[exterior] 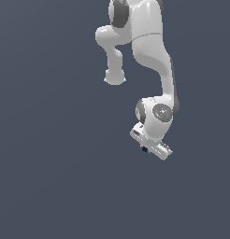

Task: Pick up the object and move it to a goal position.

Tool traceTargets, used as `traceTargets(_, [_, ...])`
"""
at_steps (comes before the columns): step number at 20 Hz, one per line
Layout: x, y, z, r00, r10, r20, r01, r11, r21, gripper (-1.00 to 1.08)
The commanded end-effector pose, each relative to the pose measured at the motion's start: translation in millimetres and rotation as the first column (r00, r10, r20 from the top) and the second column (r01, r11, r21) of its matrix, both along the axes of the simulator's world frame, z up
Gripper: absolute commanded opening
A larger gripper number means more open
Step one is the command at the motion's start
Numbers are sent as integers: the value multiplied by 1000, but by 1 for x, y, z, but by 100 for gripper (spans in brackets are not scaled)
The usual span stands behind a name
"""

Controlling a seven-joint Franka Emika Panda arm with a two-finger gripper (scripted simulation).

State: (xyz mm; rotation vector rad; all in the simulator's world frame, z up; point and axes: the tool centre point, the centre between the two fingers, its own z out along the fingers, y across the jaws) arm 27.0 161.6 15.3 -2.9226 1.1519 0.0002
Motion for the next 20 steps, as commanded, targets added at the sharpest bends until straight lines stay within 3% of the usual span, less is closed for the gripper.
traceTargets(1, [12,8,0,1000,0,0,0,1000,0,-100])
traceTargets(10, [40,27,1,1000,0,0,0,1000,0,-100])
traceTargets(20, [49,33,0,1000,0,0,0,1000,0,-100])
